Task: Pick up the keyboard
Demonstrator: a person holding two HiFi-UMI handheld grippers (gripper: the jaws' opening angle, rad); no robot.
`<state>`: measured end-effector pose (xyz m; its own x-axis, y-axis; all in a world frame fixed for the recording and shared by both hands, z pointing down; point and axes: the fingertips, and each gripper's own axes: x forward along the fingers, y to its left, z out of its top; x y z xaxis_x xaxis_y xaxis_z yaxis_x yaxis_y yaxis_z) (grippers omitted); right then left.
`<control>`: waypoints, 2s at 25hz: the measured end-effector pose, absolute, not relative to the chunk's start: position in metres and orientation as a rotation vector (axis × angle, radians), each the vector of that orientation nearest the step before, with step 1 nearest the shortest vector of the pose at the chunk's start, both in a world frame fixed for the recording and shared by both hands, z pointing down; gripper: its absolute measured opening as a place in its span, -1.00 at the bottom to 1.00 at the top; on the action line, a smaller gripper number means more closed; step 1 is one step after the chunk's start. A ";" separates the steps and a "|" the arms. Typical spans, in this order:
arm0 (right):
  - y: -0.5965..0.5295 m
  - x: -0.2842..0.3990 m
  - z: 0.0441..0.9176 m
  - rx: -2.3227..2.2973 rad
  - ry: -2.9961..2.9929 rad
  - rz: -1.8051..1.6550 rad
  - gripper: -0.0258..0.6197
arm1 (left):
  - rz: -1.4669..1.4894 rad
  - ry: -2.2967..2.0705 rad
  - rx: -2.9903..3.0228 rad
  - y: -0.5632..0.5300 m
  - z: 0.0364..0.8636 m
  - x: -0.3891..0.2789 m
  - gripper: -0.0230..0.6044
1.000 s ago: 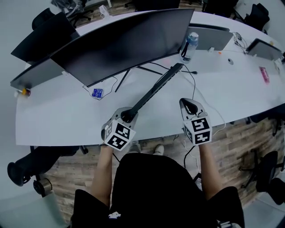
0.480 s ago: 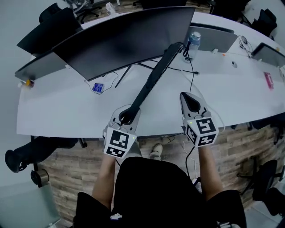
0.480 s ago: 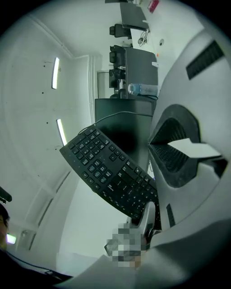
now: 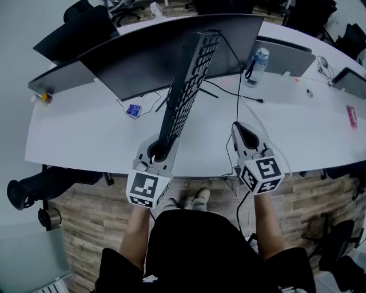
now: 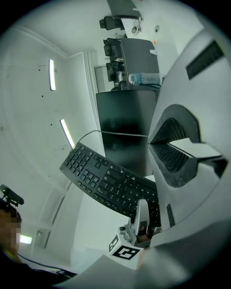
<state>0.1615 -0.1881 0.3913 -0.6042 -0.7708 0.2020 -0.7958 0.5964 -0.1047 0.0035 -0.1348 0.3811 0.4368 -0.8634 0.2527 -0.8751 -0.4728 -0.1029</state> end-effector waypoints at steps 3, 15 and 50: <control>-0.187 0.155 0.382 1.318 -2.722 0.290 -0.91 | 0.353 -1.629 2.607 -0.134 0.367 -0.009 -0.68; -0.162 0.117 0.352 1.354 -2.774 0.241 -0.91 | 0.263 -1.732 2.634 -0.111 0.329 -0.051 -0.68; -0.008 0.022 0.321 1.492 -2.748 0.108 -0.91 | 0.210 -1.664 2.787 0.038 0.313 -0.135 -0.68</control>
<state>0.0220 -0.0080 0.3213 -0.5448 -0.8374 0.0442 -0.8383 0.5425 -0.0542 -0.1353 0.0380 0.3135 0.4699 -0.8811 0.0534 -0.8668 -0.4720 -0.1608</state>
